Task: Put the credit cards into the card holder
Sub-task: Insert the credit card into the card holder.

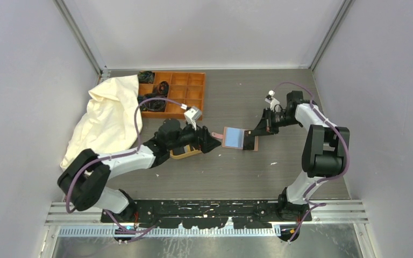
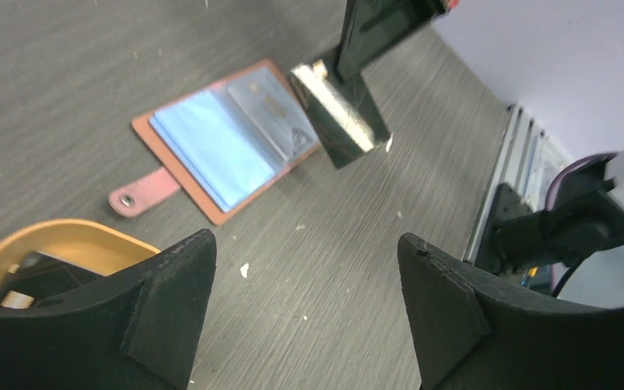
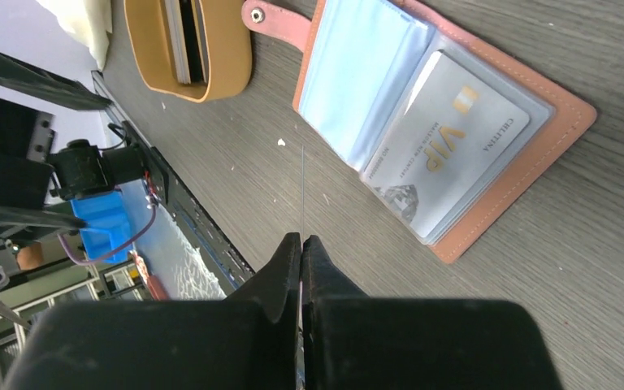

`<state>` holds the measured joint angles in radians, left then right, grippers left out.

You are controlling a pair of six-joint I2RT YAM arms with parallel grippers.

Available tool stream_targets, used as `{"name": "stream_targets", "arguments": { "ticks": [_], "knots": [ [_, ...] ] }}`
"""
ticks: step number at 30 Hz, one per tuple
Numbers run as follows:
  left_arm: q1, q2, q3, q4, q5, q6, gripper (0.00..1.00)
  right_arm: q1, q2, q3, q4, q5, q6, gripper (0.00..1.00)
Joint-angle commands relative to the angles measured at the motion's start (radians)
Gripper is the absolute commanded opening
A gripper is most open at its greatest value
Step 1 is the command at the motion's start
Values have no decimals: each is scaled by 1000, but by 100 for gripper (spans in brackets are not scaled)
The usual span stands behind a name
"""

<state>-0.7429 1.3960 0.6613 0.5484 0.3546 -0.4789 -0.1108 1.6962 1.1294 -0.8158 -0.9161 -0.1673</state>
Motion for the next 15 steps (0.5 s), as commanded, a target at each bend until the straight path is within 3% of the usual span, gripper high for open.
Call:
{"name": "stream_targets", "arguments": {
  "ticks": [1,9,15],
  "knots": [
    [-63,62,44,75,-62,97,80,-1,36,15,69,-2,87,1],
    [-88,169,146,-75,-236,170,58,-1,137,32,164,-14,201,1],
    [-98,261,244,-123,-326,233,53,-1,177,37,219,-22,256,1]
  ]
}}
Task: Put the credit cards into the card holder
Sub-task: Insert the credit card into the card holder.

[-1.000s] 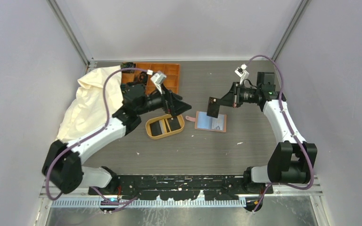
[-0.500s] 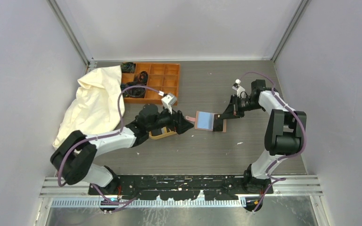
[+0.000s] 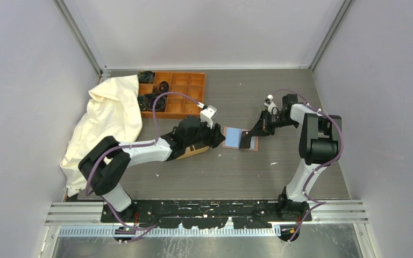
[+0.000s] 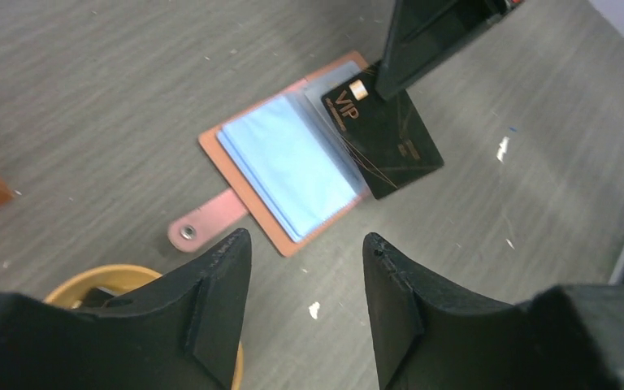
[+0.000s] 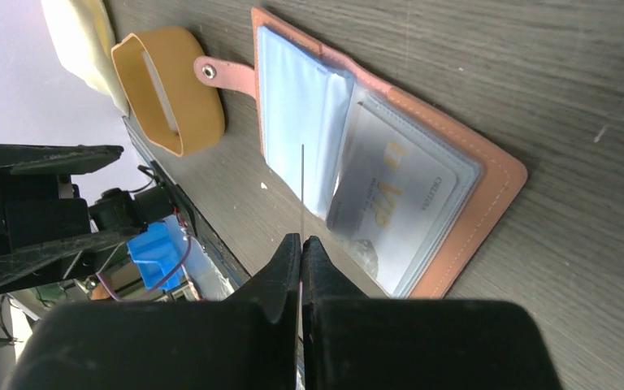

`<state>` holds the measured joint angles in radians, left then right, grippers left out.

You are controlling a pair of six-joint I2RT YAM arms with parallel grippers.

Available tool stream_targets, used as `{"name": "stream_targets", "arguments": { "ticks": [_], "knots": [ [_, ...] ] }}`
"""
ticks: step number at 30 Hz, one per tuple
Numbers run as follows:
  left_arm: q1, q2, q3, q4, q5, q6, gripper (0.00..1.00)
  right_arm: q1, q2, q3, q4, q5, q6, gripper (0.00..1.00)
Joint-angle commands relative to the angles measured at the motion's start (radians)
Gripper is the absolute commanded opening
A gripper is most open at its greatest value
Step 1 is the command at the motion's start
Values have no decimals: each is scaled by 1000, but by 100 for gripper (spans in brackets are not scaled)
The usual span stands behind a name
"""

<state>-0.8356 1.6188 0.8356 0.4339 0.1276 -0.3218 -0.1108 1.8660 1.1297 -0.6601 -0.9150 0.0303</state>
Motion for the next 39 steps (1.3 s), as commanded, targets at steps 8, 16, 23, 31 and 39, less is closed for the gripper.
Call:
{"name": "stream_targets", "arguments": {
  "ticks": [8,16,23,31,39],
  "knots": [
    [-12,143,111,73,-120,155,54,-1,57,57,83,13,71,1],
    [-44,180,119,75,-120,151,54,-1,67,65,84,45,56,1],
    [-43,236,161,15,-162,124,50,-1,80,73,119,30,78,1],
    [-43,285,202,-32,-143,107,46,-1,98,71,130,12,89,1],
    [-43,307,230,-70,-132,104,40,4,121,66,131,-1,89,1]
  ]
}}
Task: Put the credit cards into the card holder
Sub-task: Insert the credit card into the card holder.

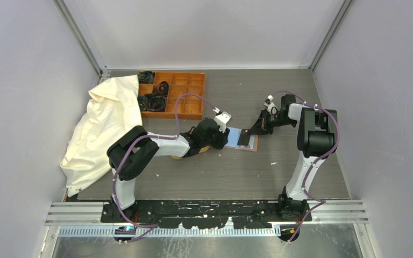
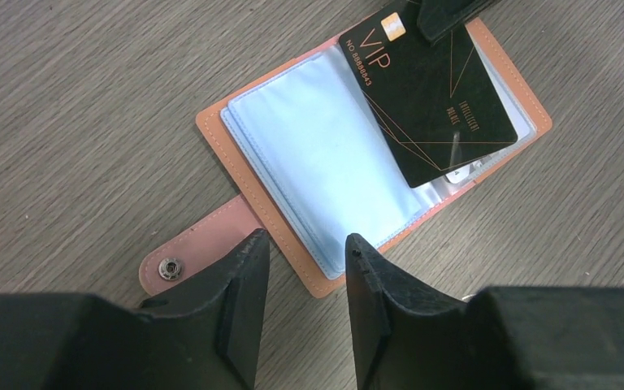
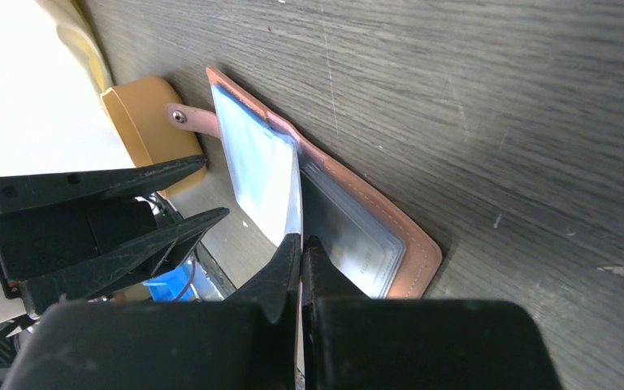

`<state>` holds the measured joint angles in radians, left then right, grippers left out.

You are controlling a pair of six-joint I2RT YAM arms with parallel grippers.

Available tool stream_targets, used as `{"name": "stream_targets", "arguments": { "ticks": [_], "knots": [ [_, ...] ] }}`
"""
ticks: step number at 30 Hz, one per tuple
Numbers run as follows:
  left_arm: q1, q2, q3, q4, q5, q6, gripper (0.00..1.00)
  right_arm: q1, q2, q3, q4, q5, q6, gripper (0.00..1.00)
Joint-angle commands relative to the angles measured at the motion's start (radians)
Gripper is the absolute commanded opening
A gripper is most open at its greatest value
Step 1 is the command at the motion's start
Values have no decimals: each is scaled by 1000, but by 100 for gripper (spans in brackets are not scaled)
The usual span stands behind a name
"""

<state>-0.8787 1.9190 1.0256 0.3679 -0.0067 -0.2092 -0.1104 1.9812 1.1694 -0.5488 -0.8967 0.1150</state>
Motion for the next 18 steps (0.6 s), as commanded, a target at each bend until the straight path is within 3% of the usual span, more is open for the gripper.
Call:
{"name": "stream_targets", "arguments": {
  "ticks": [1,18],
  "knots": [
    [0,9,42,-8,2,-9,40,5,8,27,19,-22,3,1],
    [13,38,67,-49,2,-25,35,12,-24,2,69,-53,5,1]
  ]
}}
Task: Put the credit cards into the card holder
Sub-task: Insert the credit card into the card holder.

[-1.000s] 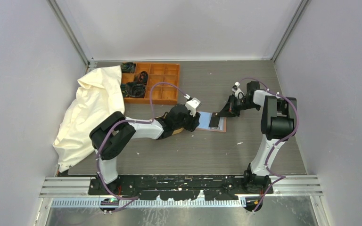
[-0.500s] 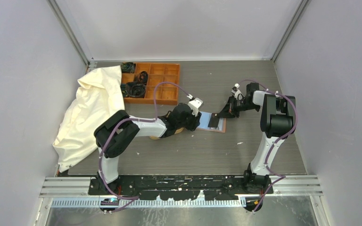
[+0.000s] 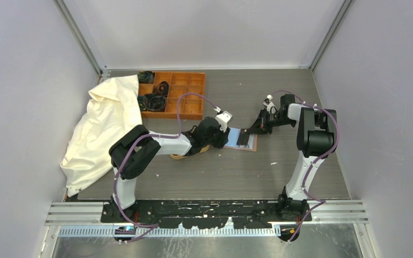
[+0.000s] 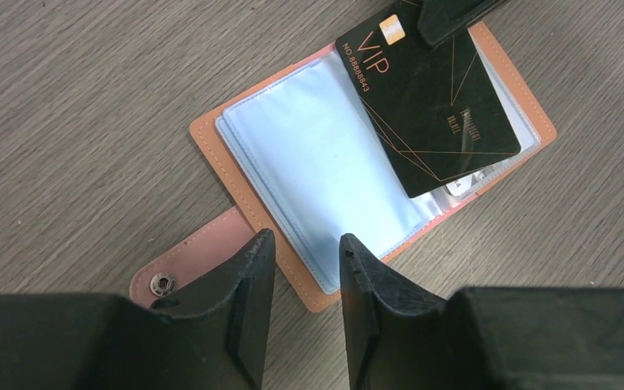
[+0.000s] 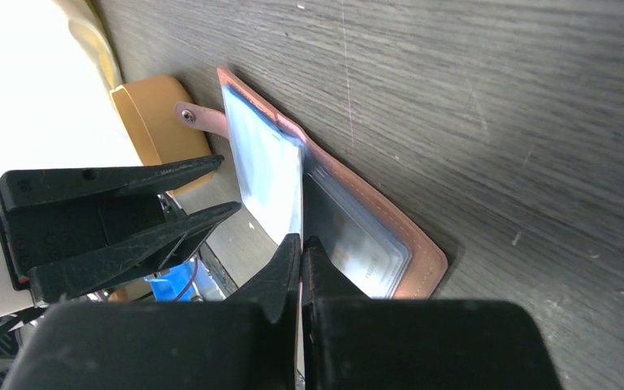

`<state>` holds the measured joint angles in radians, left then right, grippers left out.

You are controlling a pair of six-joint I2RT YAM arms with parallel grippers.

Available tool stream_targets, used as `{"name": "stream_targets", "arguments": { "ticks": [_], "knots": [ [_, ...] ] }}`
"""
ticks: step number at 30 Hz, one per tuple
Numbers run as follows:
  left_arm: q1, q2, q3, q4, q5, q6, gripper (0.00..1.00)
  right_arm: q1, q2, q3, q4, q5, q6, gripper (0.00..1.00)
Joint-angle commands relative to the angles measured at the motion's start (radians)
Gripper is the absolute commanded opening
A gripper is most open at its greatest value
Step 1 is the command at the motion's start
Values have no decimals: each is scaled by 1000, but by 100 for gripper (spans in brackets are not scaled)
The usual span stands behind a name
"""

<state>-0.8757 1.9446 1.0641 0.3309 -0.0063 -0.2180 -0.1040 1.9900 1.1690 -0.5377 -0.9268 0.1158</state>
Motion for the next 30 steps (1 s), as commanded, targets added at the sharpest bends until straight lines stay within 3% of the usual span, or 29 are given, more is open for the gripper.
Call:
{"name": "stream_targets", "arguments": {
  "ticks": [1,10,30],
  "knots": [
    [11,14,30,-14,2,-18,35,6,-39,-4,71,-23,8,1],
    [18,23,41,-32,34,-27,32,1,-91,-67,198,-6,74,1],
    [27,49,66,-71,46,-36,29,-43,-129,-121,299,-20,132,1]
  ]
}}
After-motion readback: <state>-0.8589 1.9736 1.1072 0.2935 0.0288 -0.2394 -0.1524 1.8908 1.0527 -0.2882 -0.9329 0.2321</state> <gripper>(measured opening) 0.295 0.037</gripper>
